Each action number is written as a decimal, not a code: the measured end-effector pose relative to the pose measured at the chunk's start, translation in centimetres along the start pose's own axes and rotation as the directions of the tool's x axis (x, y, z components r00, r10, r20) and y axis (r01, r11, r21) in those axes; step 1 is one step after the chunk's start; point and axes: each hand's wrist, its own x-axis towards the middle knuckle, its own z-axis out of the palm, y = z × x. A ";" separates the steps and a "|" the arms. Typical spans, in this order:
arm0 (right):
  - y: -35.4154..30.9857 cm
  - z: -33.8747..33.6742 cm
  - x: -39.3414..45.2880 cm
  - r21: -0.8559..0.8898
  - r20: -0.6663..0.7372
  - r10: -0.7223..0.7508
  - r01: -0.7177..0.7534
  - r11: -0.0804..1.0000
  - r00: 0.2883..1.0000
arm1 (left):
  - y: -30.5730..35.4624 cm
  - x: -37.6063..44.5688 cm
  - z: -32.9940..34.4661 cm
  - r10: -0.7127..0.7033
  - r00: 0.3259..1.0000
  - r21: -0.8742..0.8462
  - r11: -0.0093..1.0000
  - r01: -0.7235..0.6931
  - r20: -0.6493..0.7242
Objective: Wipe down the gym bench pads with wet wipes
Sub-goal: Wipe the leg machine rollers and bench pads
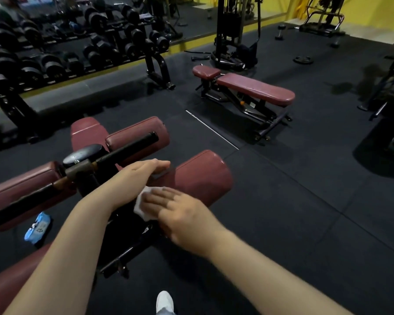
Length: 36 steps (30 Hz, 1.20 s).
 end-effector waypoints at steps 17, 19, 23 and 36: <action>4.1 -3.9 -1.8 -0.057 -0.386 0.466 -0.525 0.849 0.796 | -1.1 -3.3 -1.1 0.126 0.992 0.519 0.849 -0.098 -0.018; 0.8 -1.4 -1.1 -0.031 -0.245 0.246 -0.261 0.965 0.938 | -0.9 -1.8 -1.3 0.022 1.000 0.527 0.850 -0.021 0.005; 1.9 -2.3 -1.7 -0.027 -0.145 0.124 -0.129 0.991 0.982 | -0.2 -0.1 -1.7 -0.130 0.991 0.353 0.928 0.116 0.015; 5.9 -5.0 -1.8 -0.132 -0.251 0.398 -0.439 0.889 0.882 | 0.5 -0.7 -1.4 -0.141 0.986 0.347 0.932 0.102 0.088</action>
